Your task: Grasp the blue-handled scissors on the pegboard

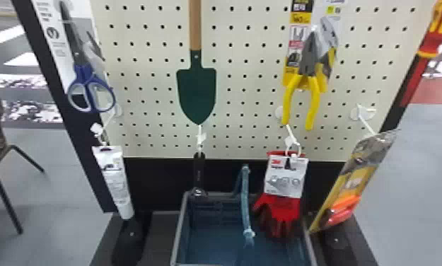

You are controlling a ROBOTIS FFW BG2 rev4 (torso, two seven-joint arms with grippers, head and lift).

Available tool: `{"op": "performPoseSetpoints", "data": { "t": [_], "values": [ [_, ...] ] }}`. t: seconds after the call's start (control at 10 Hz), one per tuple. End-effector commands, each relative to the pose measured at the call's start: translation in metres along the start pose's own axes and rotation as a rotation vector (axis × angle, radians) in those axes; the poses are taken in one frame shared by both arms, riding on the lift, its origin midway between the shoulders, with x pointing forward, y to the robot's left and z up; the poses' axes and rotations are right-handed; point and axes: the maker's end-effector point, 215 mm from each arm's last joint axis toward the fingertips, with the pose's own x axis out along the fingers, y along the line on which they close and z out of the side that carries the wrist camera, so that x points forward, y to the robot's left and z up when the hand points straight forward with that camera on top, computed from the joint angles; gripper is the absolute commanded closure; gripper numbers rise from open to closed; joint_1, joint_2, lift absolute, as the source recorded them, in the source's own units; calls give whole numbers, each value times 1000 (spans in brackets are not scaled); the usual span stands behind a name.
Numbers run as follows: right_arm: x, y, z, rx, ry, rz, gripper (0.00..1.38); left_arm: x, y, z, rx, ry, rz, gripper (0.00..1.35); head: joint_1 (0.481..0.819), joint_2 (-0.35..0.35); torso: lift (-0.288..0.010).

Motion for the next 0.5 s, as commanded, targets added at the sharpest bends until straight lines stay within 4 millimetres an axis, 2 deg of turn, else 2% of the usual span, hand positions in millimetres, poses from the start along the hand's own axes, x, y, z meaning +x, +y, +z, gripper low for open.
{"op": "performPoseSetpoints", "data": {
  "t": [0.0, 0.2, 0.4],
  "values": [
    [1, 0, 1, 0, -1, 1, 157, 16, 3, 21, 24, -22, -23, 121, 549, 0, -100],
    [0, 0, -1, -2, 4, 2, 157, 31, 6, 49, 56, -43, -55, 121, 549, 0, -100],
    [0, 2, -3, -4, 9, 10, 157, 43, 20, 82, 79, -94, -38, 121, 549, 0, -100]
  ]
}}
